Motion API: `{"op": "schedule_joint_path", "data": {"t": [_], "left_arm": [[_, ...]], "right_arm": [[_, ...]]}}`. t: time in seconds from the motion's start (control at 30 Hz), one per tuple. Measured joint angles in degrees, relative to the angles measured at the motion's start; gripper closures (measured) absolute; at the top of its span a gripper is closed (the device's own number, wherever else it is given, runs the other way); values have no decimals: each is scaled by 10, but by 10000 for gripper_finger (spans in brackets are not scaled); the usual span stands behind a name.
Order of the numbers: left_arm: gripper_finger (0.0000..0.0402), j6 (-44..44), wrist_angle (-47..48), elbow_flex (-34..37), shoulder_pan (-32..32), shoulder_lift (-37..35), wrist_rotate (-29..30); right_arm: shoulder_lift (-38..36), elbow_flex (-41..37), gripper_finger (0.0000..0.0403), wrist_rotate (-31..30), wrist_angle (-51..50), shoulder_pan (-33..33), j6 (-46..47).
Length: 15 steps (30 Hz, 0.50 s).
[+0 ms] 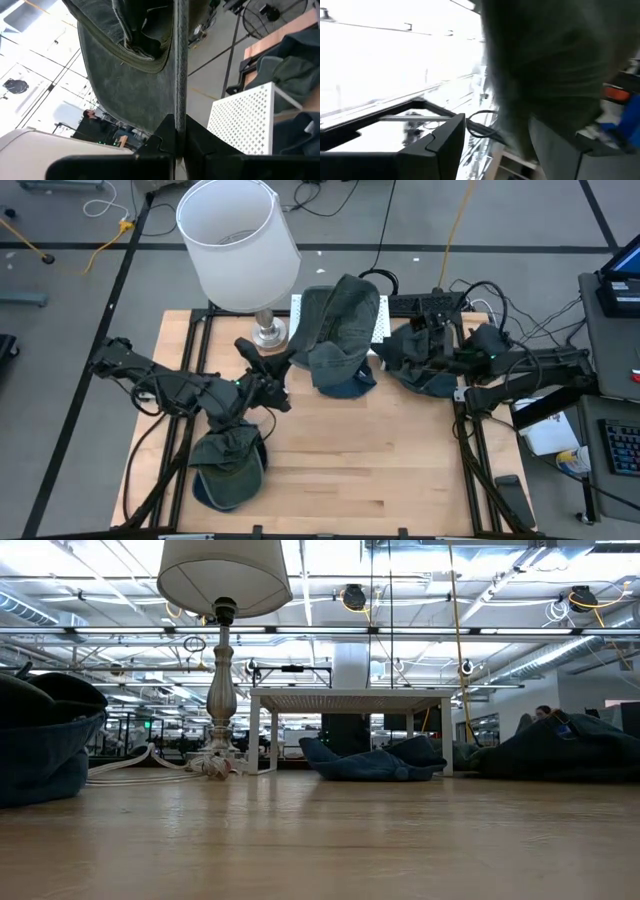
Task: Pick & Place hat
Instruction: Put the bottom right gray cap on the shelf
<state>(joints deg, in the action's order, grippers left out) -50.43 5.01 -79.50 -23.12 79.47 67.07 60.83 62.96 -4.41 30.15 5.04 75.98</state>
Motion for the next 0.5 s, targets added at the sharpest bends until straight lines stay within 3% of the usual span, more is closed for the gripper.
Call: {"op": "schedule_joint_path", "data": {"t": [0.5], "left_arm": [[393,51,49,0,6,0,-28]], "right_arm": [[38,0,193,-10,48,3,-40]]}}
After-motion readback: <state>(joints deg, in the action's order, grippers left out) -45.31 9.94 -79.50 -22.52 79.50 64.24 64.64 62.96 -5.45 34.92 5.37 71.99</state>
